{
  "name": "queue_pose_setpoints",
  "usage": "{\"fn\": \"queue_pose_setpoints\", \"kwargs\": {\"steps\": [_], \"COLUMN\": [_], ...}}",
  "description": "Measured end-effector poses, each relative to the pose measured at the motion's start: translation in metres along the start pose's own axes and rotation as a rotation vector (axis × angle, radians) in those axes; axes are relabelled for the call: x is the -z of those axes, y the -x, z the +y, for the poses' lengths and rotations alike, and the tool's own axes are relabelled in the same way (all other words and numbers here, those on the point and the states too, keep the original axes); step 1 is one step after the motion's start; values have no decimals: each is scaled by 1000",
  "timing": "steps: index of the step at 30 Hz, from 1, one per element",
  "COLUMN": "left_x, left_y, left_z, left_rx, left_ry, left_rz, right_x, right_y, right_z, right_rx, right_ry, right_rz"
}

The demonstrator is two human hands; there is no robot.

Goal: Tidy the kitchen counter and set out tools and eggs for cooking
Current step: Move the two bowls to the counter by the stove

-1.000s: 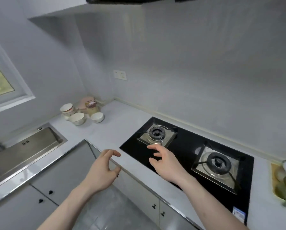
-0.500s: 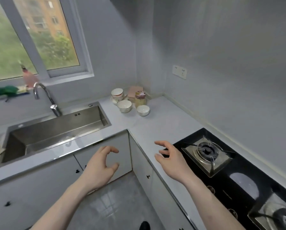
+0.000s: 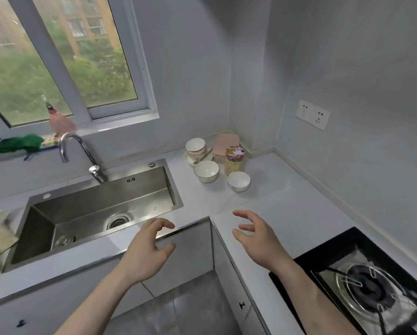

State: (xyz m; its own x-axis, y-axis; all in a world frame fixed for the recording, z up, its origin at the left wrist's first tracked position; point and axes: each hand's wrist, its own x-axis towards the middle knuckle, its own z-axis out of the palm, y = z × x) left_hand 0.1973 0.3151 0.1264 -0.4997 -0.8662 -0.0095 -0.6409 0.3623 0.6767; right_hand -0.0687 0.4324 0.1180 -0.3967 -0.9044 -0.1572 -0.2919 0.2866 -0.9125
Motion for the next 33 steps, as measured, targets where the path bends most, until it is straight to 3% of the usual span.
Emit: {"fn": "queue_pose_setpoints", "kwargs": {"steps": [10,18,26,33], "left_x": [-21,-63,-96,-115], "left_y": [-137,-287,-409,-466], "left_z": [-14,-23,-83,-99], "left_rx": [53,120,504,616], "left_ry": [59,108,224,312], "left_rz": [-109,-260,-413,-520], "right_x": [36,36,-2,-7], "right_y": [-74,-167,-297,-363], "right_z": [28,66,82,93], "right_rx": [-98,-327,-710,-880], "right_ry": [14,-48,-281,-199], "right_rz": [88,164,213,257]}}
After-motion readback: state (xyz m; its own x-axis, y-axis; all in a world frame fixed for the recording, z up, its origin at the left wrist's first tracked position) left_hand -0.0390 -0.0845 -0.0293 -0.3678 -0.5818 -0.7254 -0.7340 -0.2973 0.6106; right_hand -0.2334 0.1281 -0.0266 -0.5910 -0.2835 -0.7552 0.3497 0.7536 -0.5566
